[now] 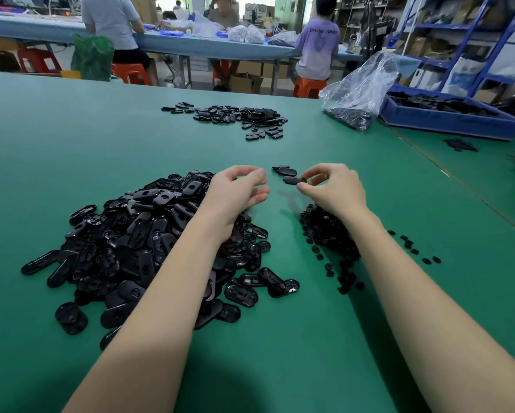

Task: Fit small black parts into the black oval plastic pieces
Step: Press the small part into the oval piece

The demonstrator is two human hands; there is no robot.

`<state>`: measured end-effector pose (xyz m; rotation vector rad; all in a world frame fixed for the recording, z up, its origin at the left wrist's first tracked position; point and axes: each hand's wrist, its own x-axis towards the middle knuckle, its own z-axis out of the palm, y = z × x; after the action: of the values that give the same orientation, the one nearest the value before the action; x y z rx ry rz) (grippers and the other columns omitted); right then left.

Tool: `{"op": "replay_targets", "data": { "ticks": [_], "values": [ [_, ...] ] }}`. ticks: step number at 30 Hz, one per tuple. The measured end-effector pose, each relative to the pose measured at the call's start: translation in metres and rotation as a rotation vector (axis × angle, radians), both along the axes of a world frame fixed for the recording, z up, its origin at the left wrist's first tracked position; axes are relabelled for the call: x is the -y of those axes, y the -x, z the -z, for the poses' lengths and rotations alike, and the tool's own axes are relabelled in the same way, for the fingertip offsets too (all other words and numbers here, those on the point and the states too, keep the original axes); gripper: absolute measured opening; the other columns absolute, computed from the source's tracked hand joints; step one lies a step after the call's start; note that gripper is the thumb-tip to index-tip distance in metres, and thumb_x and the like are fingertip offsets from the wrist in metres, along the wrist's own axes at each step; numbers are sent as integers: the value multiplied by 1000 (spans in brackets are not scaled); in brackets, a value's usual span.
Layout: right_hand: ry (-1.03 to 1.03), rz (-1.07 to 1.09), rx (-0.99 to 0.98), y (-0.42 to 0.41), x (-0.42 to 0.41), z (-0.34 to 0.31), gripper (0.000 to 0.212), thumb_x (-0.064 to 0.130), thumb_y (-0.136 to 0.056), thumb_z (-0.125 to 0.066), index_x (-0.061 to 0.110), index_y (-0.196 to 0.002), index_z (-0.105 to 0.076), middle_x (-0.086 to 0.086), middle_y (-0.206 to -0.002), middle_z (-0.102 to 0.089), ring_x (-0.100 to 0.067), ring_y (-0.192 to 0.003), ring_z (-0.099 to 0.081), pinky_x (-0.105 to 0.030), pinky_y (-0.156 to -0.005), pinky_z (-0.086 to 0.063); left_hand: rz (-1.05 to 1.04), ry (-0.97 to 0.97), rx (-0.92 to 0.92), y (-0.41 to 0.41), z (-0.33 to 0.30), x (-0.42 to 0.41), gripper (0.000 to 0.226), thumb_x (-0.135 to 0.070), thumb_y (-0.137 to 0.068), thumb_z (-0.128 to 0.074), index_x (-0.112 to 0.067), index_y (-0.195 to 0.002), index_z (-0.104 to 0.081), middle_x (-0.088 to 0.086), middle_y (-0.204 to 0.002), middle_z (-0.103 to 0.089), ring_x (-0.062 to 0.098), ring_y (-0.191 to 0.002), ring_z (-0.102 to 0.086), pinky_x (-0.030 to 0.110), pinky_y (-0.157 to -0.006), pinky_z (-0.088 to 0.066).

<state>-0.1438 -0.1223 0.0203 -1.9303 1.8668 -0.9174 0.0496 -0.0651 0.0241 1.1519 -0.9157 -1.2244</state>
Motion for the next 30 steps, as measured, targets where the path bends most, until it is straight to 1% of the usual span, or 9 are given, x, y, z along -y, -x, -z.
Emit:
{"op": "replay_targets", "data": {
  "ticks": [3,6,8,12,16,20,22,26,30],
  "values": [
    [-71,71,-40,-9,23,2,15,40,-83,-74,34,-98,-77,13,-101,-75,-17,-105,-67,-28,-81,-48,12,-20,50,-5,0,-1,11,-17,-98,-64,-9,-105,-66,11,-109,-73,15,-81,-71,19,-68,-57],
    [-96,133,-80,-17,40,3,23,42,-84,-75,33,-104,-78,5,-112,-75,-23,-111,-66,-29,-86,-48,56,-41,80,-4,0,-3,15,-20,-98,-63,-9,-108,-68,7,-107,-74,16,-86,-71,24,-74,-60],
    [-117,154,-125,-21,47,4,23,41,-85,-74,32,-105,-77,1,-115,-74,-26,-111,-66,-27,-83,-44,80,-44,118,-4,0,-4,17,-22,-98,-63,-10,-109,-68,4,-105,-75,14,-85,-70,25,-78,-60],
    [-154,162,-181,-21,46,6,31,36,-85,-72,31,-116,-72,-2,-121,-71,-27,-115,-64,-29,-83,-40,103,-37,171,-4,2,-3,17,-26,-99,-63,-13,-107,-69,1,-105,-76,10,-79,-68,21,-68,-55],
    [-161,-12,-87,-14,22,-8,23,43,-85,-73,32,-106,-72,3,-111,-72,-20,-105,-66,-32,-88,-52,100,-30,184,-2,3,-2,21,-32,-100,-59,-15,-96,-71,0,-101,-77,8,-73,-68,21,-69,-58],
    [-199,-312,-80,-10,-24,-17,2,36,-85,-75,36,-84,-77,15,-82,-74,8,-72,-63,-11,-61,-45,83,-28,177,0,1,-1,27,-36,-102,-55,-17,-91,-71,-1,-96,-77,10,-74,-70,24,-71,-58],
    [-204,-457,-125,-14,-41,-17,12,28,-86,-76,39,-81,-77,20,-76,-72,11,-61,-59,-4,-54,-40,101,-34,177,2,0,-2,27,-37,-102,-55,-17,-91,-71,-2,-94,-78,11,-77,-72,24,-70,-59],
    [-206,-592,-222,-19,-56,-12,29,21,-87,-75,50,-89,-72,23,-94,-71,11,-60,-58,-5,-58,-40,121,-32,216,5,1,-5,27,-36,-102,-54,-17,-92,-71,-3,-94,-78,11,-78,-71,22,-67,-55],
    [-213,-554,-256,-21,-60,2,20,38,-84,-81,52,-97,-74,29,-89,-68,8,-65,-61,-24,-76,-52,112,-18,249,6,2,-8,26,-33,-103,-54,-15,-94,-71,-1,-97,-77,12,-79,-70,20,-66,-55]
  ]
}}
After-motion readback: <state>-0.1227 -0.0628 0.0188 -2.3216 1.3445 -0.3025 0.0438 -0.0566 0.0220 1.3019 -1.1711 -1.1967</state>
